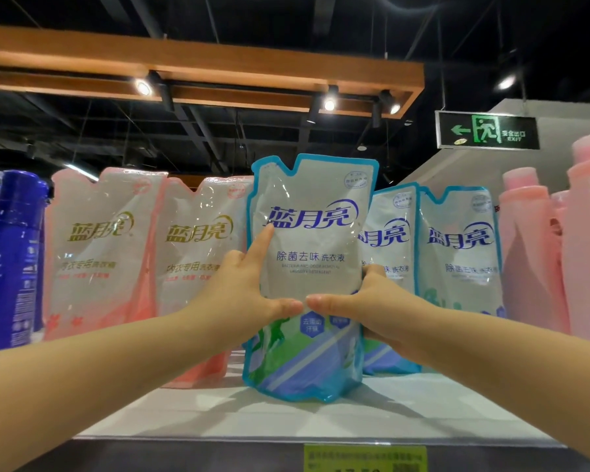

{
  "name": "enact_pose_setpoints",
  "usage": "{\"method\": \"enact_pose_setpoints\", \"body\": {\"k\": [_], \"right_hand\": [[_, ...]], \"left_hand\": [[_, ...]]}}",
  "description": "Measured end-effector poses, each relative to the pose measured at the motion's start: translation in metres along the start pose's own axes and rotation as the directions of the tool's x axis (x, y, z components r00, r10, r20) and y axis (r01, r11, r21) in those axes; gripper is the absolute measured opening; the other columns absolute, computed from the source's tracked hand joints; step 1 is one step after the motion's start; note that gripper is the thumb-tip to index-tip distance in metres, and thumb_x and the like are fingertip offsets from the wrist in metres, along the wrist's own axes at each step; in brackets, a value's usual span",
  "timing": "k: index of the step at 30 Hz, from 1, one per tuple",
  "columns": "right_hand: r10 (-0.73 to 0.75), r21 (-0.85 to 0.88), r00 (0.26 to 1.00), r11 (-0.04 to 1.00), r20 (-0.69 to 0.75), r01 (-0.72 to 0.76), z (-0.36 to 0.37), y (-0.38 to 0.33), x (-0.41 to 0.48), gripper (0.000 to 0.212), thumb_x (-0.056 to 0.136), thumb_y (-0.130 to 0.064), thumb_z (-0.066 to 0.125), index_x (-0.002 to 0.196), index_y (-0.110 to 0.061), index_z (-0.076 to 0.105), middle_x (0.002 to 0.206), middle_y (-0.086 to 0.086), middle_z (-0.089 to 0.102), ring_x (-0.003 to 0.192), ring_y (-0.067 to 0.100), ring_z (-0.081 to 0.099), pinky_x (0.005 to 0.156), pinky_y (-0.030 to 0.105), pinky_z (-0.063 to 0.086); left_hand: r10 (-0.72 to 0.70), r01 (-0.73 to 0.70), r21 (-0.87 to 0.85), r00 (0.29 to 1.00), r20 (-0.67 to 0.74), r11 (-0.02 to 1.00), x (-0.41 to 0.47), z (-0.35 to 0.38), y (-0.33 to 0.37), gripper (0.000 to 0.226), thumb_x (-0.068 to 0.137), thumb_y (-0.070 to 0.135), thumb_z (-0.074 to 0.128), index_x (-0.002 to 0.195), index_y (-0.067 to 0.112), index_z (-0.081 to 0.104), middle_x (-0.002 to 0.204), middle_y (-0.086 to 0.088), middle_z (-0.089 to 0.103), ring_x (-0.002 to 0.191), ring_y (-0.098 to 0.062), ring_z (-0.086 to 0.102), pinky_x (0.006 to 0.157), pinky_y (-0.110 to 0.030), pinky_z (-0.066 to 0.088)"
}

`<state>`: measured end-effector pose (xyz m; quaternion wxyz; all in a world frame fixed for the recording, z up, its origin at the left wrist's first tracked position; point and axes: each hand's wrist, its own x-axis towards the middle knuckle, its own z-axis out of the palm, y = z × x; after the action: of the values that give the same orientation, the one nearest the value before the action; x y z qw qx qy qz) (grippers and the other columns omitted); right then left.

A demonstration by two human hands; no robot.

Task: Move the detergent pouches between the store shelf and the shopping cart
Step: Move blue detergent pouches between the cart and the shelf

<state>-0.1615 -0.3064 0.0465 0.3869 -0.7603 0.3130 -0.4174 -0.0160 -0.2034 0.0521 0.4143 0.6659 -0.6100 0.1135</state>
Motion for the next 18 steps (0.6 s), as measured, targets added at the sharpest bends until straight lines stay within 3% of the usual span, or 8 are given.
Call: {"method": "enact_pose_setpoints", "body": {"k": [4, 8, 15, 18], "right_hand": [[-0.014, -0.067, 0.997, 0.998, -0.07, 0.009, 0.0027, -0.0027, -0.0028, 0.09, 0.061, -0.041, 0.085, 0.125, -0.015, 0.028, 0.113, 0.003, 0.055, 0.107, 0.022, 0.057, 0.095, 0.04, 0.049], [-0.02, -0.107, 0.997, 0.994, -0.074, 0.012, 0.0027, -0.0053, -0.0066, 0.087, 0.066, -0.043, 0.08, 0.127, -0.013, 0.026, 0.111, 0.002, 0.053, 0.103, 0.02, 0.055, 0.083, 0.031, 0.047], [0.009, -0.062, 0.997, 0.998, -0.071, -0.013, 0.0052, 0.0007, -0.0024, 0.088, 0.061, -0.046, 0.082, 0.124, -0.014, 0.029, 0.114, 0.003, 0.057, 0.104, 0.022, 0.059, 0.09, 0.041, 0.052], [0.014, -0.03, 0.998, 0.999, -0.06, -0.016, 0.0053, 0.0028, -0.0003, 0.089, 0.057, -0.046, 0.084, 0.122, -0.016, 0.031, 0.114, 0.004, 0.058, 0.104, 0.024, 0.061, 0.089, 0.043, 0.053]], "left_hand": [[-0.011, 0.01, 0.041, 1.0, 0.006, 0.999, 0.0017, -0.0002, -0.0042, 0.103, 0.077, 0.046, 0.068, 0.145, 0.041, -0.009, 0.13, 0.001, 0.031, 0.122, -0.013, 0.035, 0.1, -0.027, 0.036], [-0.012, 0.011, 0.055, 1.0, 0.013, 0.998, 0.0033, -0.0005, -0.0052, 0.104, 0.076, 0.048, 0.067, 0.145, 0.041, -0.011, 0.126, 0.002, 0.03, 0.116, -0.012, 0.037, 0.097, -0.026, 0.039], [0.003, -0.002, 0.067, 1.0, -0.018, 0.998, 0.0036, 0.0022, -0.0075, 0.104, 0.076, 0.047, 0.068, 0.146, 0.04, -0.01, 0.127, 0.002, 0.03, 0.11, -0.008, 0.032, 0.1, -0.028, 0.039], [0.01, -0.008, 0.06, 0.999, -0.033, 0.998, 0.0041, 0.002, -0.0094, 0.105, 0.074, 0.047, 0.069, 0.146, 0.04, -0.007, 0.128, 0.001, 0.031, 0.117, -0.011, 0.035, 0.101, -0.029, 0.038]]}}
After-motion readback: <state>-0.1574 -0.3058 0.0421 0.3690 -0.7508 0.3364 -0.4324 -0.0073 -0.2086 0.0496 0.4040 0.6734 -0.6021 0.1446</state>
